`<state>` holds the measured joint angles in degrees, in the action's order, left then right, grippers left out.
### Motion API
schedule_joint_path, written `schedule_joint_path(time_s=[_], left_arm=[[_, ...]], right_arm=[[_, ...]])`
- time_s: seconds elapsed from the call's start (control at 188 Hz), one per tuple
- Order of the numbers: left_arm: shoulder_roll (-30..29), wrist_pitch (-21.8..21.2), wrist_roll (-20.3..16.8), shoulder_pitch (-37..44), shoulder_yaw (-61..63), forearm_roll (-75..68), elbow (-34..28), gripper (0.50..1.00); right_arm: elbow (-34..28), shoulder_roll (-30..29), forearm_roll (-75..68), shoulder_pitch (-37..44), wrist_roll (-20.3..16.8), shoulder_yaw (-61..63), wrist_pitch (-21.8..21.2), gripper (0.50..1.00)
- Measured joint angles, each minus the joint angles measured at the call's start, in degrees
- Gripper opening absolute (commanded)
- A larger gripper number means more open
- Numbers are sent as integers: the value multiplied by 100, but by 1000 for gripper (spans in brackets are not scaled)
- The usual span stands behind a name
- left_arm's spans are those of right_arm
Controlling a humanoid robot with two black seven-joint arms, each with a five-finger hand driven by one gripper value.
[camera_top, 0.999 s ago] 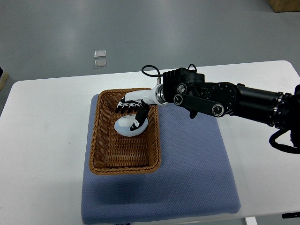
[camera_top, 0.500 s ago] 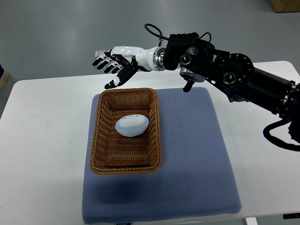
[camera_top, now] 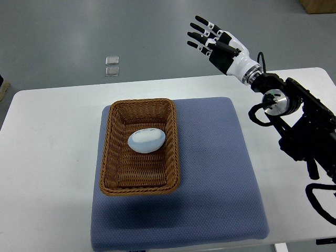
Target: Place blue toy in brown basket
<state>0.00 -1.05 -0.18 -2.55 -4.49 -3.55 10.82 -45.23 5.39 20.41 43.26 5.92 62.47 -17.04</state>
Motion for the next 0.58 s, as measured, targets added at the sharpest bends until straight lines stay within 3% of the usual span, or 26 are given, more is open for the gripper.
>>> schedule_joint_path(time_s=[0.207, 0.585], left_arm=[[0, 0, 0, 1, 1, -7, 0, 1000], [0, 0, 0, 0, 0, 0, 0, 1000]], right_arm=[[407, -96, -426, -350, 356, 141, 0, 885], [585, -256, -468, -593, 410, 134, -7, 885]])
